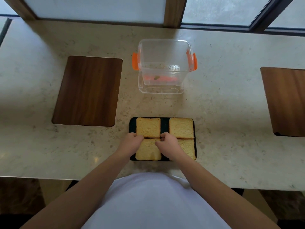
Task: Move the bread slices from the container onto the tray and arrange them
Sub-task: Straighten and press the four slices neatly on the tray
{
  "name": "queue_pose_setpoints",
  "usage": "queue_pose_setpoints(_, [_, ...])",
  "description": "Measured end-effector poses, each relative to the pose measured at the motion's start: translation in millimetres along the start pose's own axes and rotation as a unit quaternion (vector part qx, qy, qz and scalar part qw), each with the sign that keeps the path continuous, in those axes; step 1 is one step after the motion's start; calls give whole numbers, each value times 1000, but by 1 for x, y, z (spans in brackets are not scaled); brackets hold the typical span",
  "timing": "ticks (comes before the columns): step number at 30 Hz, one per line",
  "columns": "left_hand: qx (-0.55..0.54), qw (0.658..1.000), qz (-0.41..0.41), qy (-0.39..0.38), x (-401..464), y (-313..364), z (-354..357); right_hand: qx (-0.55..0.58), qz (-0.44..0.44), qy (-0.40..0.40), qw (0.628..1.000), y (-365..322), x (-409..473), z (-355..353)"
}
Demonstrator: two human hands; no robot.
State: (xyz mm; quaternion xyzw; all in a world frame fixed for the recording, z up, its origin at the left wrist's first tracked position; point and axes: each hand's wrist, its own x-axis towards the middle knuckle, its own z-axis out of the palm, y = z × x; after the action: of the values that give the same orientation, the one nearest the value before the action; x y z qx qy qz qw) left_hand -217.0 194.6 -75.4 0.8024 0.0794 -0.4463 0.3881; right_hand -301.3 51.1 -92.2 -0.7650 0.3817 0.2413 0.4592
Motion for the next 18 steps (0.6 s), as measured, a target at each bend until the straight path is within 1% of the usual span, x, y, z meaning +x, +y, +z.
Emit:
queue_pose_setpoints(8, [16,1000,24,8,1,-4,7,-7,-5,4,1000,2,-2,-1])
queue_pose_setpoints(9, [42,998,44,23,-1,-3,7,-5,-6,2,1000,2,-2,-1])
queue_pose_setpoints(10, [86,992,78,58,-3,-3,10,-2,-5,-2,1000,3,-1,-3])
queue_pose_setpoints(12, [178,961,173,119,-11,0,17,11,-1,-15,1000,5,0,-15])
queue_pose_setpoints(13, [194,950,213,120,-16,4,23,19,-1,-16,1000,8,0,-24])
queue_pose_setpoints(15, [185,956,223,47,-22,12,38,29,-3,17,999,15,1,-45])
queue_pose_setpoints(16, [173,964,203,3,-22,16,45,22,-2,54,998,20,1,-57])
queue_pose_setpoints(18, [161,970,174,-48,-18,27,59,-3,11,125,992,28,6,-76])
